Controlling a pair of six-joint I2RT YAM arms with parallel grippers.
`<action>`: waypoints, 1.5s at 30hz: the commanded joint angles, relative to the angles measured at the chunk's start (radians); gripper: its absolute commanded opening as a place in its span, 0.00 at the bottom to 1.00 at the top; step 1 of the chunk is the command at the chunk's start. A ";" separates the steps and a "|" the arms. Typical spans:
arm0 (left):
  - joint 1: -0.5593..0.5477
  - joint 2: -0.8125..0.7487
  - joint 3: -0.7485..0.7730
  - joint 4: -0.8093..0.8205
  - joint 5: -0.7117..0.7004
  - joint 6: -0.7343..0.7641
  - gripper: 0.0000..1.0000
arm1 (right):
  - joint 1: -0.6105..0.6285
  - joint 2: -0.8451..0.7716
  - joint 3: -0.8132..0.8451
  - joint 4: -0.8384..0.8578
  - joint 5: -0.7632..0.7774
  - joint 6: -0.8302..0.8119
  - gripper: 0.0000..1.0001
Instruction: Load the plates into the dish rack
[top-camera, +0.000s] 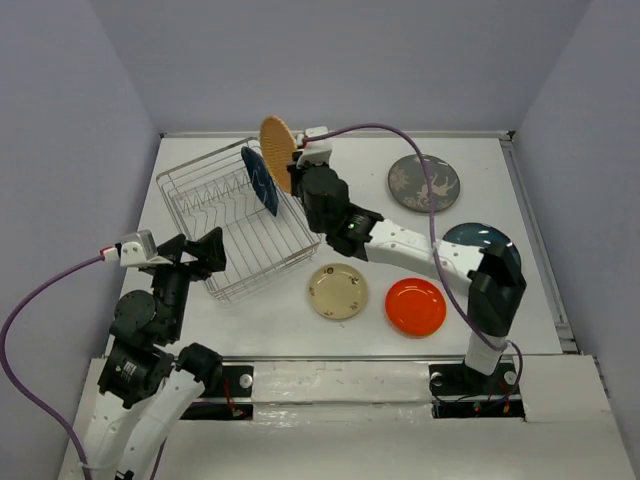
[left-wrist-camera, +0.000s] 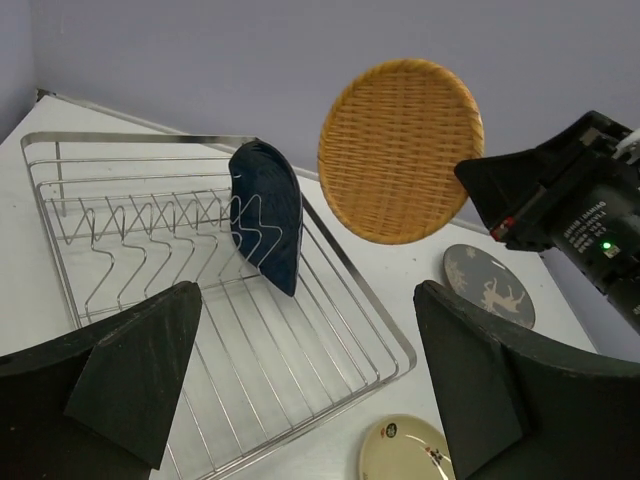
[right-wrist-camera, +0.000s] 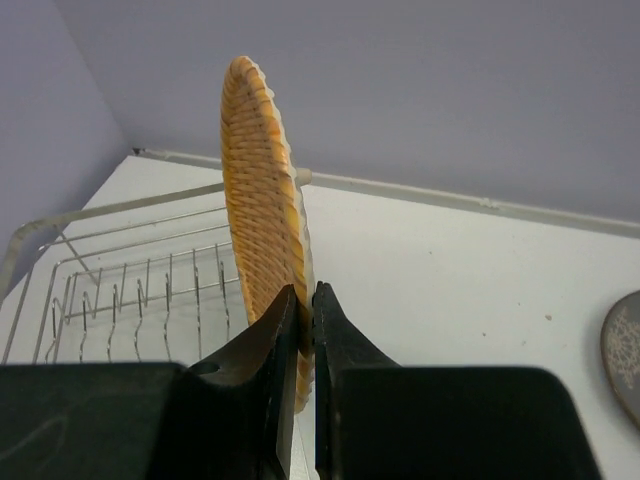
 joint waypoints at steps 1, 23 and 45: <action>0.007 -0.013 0.021 0.019 -0.077 -0.007 0.99 | 0.056 0.125 0.256 0.181 0.070 -0.222 0.07; -0.010 -0.019 0.024 0.014 -0.090 -0.008 0.99 | 0.088 0.644 0.811 0.126 0.117 -0.349 0.07; -0.007 -0.016 0.024 0.016 -0.085 -0.010 0.99 | 0.079 0.670 0.667 0.042 0.217 -0.091 0.07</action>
